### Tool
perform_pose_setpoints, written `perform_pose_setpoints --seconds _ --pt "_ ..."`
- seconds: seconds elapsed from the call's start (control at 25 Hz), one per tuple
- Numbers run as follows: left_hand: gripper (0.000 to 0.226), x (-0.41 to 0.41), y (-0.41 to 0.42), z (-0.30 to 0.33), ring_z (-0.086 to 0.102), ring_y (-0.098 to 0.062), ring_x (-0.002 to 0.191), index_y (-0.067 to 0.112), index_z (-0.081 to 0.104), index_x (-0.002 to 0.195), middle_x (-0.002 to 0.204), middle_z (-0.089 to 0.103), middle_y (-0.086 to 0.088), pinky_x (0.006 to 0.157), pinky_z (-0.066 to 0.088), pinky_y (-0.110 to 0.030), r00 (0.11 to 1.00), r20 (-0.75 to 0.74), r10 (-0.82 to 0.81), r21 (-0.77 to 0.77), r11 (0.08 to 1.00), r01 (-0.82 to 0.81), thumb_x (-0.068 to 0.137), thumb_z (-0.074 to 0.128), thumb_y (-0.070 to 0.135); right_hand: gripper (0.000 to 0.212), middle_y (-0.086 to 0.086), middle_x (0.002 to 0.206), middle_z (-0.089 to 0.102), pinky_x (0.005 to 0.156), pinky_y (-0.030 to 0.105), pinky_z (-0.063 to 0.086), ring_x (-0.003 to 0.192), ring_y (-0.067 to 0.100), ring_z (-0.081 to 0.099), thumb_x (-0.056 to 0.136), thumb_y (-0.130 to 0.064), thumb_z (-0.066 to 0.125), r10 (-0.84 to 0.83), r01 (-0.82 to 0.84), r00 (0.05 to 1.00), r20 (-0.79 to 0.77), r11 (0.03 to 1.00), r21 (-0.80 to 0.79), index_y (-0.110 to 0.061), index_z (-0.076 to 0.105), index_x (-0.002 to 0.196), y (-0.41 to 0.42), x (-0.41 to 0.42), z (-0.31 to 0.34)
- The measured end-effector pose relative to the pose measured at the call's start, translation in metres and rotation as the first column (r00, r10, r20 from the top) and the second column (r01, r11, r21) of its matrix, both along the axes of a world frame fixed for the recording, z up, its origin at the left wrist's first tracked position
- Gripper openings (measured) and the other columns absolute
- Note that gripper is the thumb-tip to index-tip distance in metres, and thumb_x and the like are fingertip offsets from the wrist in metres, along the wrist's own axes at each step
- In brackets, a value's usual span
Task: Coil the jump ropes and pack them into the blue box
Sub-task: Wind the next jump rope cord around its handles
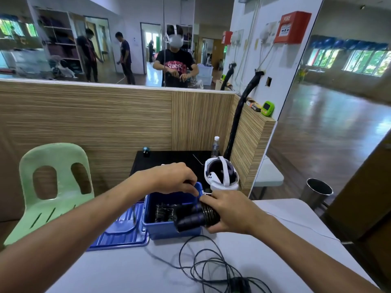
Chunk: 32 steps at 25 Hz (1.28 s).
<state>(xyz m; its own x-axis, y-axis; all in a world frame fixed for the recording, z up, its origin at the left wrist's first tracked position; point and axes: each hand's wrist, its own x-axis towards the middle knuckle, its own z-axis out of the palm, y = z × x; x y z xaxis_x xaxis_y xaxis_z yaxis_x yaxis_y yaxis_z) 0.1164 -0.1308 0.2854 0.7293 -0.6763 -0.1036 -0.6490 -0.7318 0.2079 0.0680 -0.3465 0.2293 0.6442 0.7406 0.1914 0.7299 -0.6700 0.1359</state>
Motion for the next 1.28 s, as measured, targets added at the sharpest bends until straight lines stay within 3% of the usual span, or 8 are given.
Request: perform_pose_setpoints --seconds 0.28,0.44,0.68,0.8,0.92,1.04,1.12,1.28 --pt "0.028 -0.025 -0.023 0.015 0.063 -0.029 0.091 0.015 0.055 0.100 0.098 0.060 -0.004 0.062 0.036 -0.034 0.826 0.541 0.159 0.109 0.961 -0.256 0.103 0.037 0.036 0.059 0.005 0.095 0.065 0.055 0.032 0.039 0.081 0.027 0.065 0.081 -0.064 0.059 -0.353 0.342 0.934 0.054 0.928 0.148 -0.023 0.047 0.122 0.027 0.021 0.018" --pt "0.009 -0.034 -0.019 0.016 0.063 -0.023 0.079 0.014 0.061 0.096 0.089 0.060 -0.002 0.055 0.036 -0.031 0.739 0.615 0.275 -0.076 0.954 -0.292 0.087 0.064 0.013 0.056 0.007 0.096 0.065 0.056 0.031 0.034 0.082 0.028 0.065 0.082 -0.058 0.062 -0.415 0.395 0.908 0.060 0.894 0.212 -0.022 0.044 0.121 0.042 0.037 0.037" --pt "0.067 -0.049 -0.025 -0.006 0.057 -0.019 0.099 0.000 0.039 0.142 0.115 0.056 -0.006 0.071 0.051 -0.025 0.657 0.611 0.441 -0.318 0.897 -0.307 0.082 0.068 0.002 0.057 0.003 0.093 0.066 0.060 0.033 0.049 0.078 0.025 0.066 0.081 -0.068 0.057 -0.488 0.440 0.871 0.063 0.829 0.344 -0.028 0.043 0.120 0.048 0.059 0.050" --pt "0.073 -0.050 -0.025 -0.021 0.054 -0.013 0.064 0.001 0.065 0.117 0.078 0.058 0.000 0.044 0.034 -0.021 0.652 0.550 0.523 -0.462 0.840 -0.284 0.049 0.090 -0.003 0.074 0.005 0.098 0.067 0.062 0.032 0.047 0.084 0.026 0.067 0.082 -0.068 0.056 -0.496 0.445 0.866 0.063 0.822 0.356 -0.033 0.032 0.143 0.052 0.058 0.050" --pt "0.053 -0.057 -0.028 -0.029 0.041 -0.006 0.064 0.006 0.066 0.118 0.075 0.053 0.006 0.051 0.027 -0.017 0.694 0.423 0.582 -0.604 0.752 -0.262 0.068 0.083 0.002 0.077 0.006 0.104 0.067 0.071 0.035 0.050 0.094 0.026 0.065 0.084 -0.066 0.054 -0.490 0.447 0.870 0.053 0.830 0.335 -0.035 0.026 0.149 0.056 0.055 0.045" --pt "0.011 -0.061 -0.025 -0.032 0.052 0.000 0.060 0.019 0.074 0.097 0.068 0.059 0.014 0.057 0.038 -0.010 0.755 0.078 0.652 -0.852 0.437 -0.289 0.091 0.065 0.016 0.072 0.002 0.102 0.068 0.072 0.034 0.053 0.091 0.023 0.066 0.082 -0.066 0.057 -0.482 0.453 0.875 -0.042 0.785 0.423 -0.035 0.034 0.143 0.048 0.054 0.047" --pt "0.018 -0.061 -0.020 -0.039 0.053 0.000 0.051 0.024 0.073 0.077 0.057 0.061 0.009 0.052 0.038 -0.010 0.767 -0.199 0.610 -0.874 0.243 -0.420 0.092 0.063 0.026 0.074 0.001 0.100 0.067 0.070 0.032 0.051 0.089 0.022 0.065 0.081 -0.067 0.058 -0.481 0.449 0.875 -0.045 0.775 0.445 -0.035 0.034 0.144 0.040 0.055 0.049" --pt "0.026 -0.073 -0.020 -0.030 0.044 -0.003 0.049 0.022 0.074 0.075 0.052 0.053 0.007 0.048 0.034 -0.014 0.796 -0.399 0.455 -0.837 0.172 -0.519 0.093 0.058 0.033 0.071 -0.001 0.103 0.067 0.069 0.032 0.051 0.089 0.020 0.065 0.081 -0.067 0.057 -0.501 0.468 0.865 -0.001 0.808 0.357 -0.033 0.037 0.141 0.035 0.058 0.038"
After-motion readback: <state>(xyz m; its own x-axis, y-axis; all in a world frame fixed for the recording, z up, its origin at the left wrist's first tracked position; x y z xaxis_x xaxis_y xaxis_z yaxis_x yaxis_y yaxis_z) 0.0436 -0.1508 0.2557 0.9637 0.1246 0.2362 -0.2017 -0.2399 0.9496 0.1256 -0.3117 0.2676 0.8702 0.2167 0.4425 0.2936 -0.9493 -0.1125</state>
